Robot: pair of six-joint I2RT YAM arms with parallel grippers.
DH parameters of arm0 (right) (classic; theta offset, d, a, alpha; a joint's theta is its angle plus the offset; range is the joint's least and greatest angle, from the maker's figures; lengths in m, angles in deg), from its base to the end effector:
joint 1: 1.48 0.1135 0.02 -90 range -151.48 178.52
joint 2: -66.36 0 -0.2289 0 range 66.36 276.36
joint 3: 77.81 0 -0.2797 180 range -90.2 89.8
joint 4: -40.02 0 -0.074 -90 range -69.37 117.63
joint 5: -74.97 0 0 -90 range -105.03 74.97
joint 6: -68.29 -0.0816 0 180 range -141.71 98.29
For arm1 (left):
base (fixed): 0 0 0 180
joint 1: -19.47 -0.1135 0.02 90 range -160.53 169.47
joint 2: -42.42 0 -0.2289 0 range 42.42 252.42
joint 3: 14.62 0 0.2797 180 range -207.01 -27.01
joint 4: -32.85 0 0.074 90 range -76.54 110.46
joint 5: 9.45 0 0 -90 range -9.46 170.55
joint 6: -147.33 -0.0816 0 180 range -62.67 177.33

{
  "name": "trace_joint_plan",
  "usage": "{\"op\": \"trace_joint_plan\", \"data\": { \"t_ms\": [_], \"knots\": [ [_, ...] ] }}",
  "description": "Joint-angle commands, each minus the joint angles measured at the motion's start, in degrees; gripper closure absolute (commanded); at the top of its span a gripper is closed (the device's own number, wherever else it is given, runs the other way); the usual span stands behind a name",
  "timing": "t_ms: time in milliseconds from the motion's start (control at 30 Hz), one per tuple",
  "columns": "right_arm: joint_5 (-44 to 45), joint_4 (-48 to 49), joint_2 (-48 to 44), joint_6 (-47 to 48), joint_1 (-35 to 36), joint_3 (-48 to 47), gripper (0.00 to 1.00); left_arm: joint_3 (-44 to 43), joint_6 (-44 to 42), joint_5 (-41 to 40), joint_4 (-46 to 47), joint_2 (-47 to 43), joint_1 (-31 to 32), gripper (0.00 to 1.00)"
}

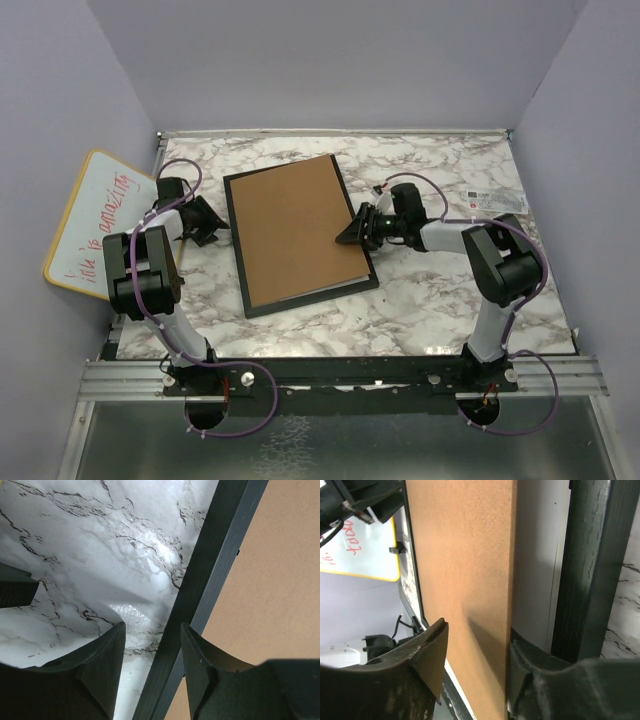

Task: Put the photo into the frame

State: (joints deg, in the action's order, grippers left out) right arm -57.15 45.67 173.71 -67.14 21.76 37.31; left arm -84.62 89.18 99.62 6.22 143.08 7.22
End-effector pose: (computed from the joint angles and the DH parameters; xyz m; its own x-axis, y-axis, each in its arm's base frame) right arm 0.3480 0.2090 0.0625 -0.9464 0.1687 -0.2754 -0.1593 0.4981 0.8524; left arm 0.3815 0.0556 0.0687 -0.6837 -0.6588 -0.3140 -0.4577 0.7221 -0.5187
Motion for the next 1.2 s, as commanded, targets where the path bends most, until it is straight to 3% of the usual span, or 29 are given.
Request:
{"op": "trace_joint_plan", "data": {
  "t_ms": [0, 100, 367, 767, 1033, 1167],
  "knots": [
    [4.17, -11.48, -2.98, 6.15, 0.93, -5.12, 0.44, -1.84, -1.88, -0.70, -5.90, 1.27, 0.91, 0.47],
    [7.34, -16.84, -4.16, 8.24, 0.93, -7.09, 0.37, -2.69, -1.72, -0.96, -6.36, 0.78, 0.91, 0.43],
    [14.88, -27.05, -7.90, 12.40, 0.93, -9.29, 0.35, -3.41, -2.14, -1.55, -7.48, -0.54, 0.91, 0.34],
    [18.92, -30.34, -9.09, 15.36, 1.01, -8.18, 0.34, -1.15, -3.61, 0.97, -7.56, -2.11, 0.91, 0.23],
    [14.52, -27.99, -6.01, 16.01, 2.03, -9.61, 0.53, 0.55, -4.26, 3.07, -6.95, -1.13, 2.30, 0.22],
    [13.27, -26.38, -3.26, 15.15, 2.77, -10.39, 0.55, 0.74, -3.93, 3.03, -6.23, 0.40, 3.83, 0.23]
  ]
}}
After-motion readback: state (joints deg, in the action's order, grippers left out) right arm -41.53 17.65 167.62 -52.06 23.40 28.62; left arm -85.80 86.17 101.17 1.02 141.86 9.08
